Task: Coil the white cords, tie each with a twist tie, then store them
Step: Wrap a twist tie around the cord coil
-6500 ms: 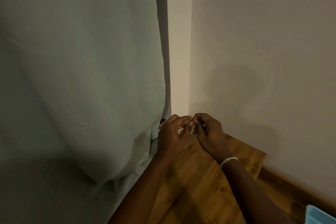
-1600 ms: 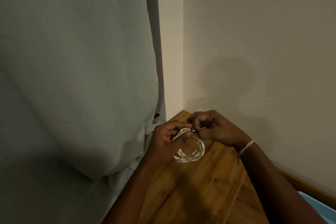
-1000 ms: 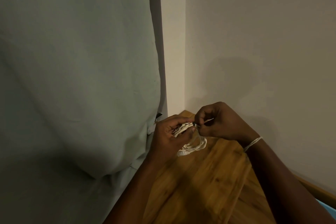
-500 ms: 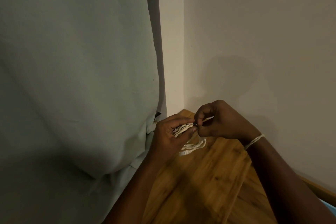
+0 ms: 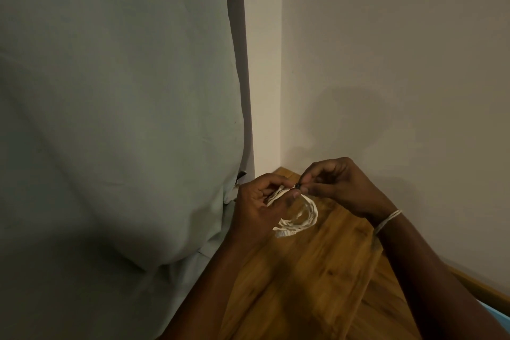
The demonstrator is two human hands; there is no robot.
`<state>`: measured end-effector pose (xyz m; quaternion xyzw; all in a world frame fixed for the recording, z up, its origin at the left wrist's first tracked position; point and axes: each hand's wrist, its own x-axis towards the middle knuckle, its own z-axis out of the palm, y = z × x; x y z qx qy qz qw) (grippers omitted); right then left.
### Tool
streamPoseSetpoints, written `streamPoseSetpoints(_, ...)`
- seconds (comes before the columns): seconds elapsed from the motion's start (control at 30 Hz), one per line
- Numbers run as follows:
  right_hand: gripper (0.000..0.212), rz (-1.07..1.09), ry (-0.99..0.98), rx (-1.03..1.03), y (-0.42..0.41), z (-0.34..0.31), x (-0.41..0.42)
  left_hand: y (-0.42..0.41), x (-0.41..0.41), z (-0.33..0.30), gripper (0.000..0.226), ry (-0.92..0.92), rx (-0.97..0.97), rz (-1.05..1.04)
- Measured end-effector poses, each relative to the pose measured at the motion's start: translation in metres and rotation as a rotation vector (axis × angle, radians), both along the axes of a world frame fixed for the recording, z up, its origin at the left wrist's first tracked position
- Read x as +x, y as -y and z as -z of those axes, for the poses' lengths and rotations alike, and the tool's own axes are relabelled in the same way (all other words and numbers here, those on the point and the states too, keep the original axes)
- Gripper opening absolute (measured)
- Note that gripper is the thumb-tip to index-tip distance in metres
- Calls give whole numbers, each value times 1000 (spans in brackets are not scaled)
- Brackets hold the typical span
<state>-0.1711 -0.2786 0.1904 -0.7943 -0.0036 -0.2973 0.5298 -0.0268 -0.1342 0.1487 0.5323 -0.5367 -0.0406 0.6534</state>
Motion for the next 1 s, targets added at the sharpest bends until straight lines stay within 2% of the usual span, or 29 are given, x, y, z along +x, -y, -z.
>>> streamPoseSetpoints(0.2,20,-49,30,105,-4,8,1,-2,-7,1,10,-43,45,-7)
streamPoseSetpoints(0.3,25,-9,8,10,-10,9,0,-2,-6,2,23,-40,79,-28)
streamPoseSetpoints(0.4,23,101,65,-80,-15,11,1,-1,-6,2,16,-71,125,-21)
streamPoseSetpoints(0.5,32,183,131,-119,-17,14,3,-1,-6,0,8,-82,151,-25)
streamPoseSetpoints(0.6,33,244,126,-245,-15,17,1,-2,-6,-4,11,-12,204,-70)
streamPoseSetpoints(0.73,30,288,100,-327,-16,16,-2,-3,-3,-1,29,26,255,-84)
streamPoseSetpoints(1.0,30,310,106,-274,-26,15,-8,-11,-16,-13,22,256,45,-217)
